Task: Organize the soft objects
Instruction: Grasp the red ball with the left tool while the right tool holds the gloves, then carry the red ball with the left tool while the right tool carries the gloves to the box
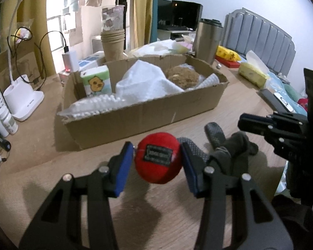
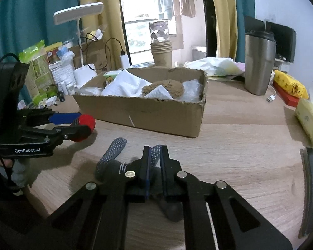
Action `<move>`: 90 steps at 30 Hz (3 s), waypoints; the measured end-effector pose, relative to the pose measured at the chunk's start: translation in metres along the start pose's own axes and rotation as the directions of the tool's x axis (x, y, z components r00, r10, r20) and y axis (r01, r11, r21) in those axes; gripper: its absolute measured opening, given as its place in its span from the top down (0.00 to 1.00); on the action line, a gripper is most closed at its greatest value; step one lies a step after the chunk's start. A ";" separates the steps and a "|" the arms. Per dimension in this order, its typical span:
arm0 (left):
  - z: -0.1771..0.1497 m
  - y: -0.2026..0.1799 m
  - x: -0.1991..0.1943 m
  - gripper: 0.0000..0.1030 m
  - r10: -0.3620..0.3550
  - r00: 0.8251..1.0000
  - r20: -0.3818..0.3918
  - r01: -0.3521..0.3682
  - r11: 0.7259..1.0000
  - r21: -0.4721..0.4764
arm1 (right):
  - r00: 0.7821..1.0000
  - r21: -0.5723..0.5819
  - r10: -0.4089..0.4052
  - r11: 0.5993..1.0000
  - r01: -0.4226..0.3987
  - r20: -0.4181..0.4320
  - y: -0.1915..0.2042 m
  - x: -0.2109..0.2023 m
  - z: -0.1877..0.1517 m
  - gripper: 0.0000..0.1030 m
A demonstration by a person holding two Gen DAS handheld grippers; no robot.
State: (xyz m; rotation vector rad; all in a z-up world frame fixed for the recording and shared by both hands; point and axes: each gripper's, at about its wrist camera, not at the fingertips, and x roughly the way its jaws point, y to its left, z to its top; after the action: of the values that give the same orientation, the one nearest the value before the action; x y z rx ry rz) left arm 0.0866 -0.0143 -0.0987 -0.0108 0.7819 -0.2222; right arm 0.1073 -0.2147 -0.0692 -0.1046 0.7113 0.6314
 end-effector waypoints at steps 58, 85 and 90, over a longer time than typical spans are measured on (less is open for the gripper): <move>0.020 0.007 -0.042 0.53 0.009 0.986 0.166 -0.009 1.000 0.000 | 0.982 -0.078 0.041 0.997 -0.027 0.182 0.002 -0.043 0.044 0.74; 0.038 0.051 -0.047 0.53 0.120 0.962 0.246 -0.112 0.993 -0.047 | 0.972 -0.100 0.044 0.995 -0.022 0.229 -0.003 -0.026 0.078 0.74; 0.043 0.063 -0.042 0.53 0.131 0.959 0.252 -0.116 0.990 -0.074 | 0.973 -0.108 0.054 0.994 -0.030 0.223 0.000 -0.009 0.091 0.74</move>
State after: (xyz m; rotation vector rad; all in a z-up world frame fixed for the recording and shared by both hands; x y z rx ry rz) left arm 0.1002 0.0527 -0.0447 -0.0446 0.5283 -0.0763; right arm 0.1548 -0.1922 0.0058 -0.1122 0.4618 0.7087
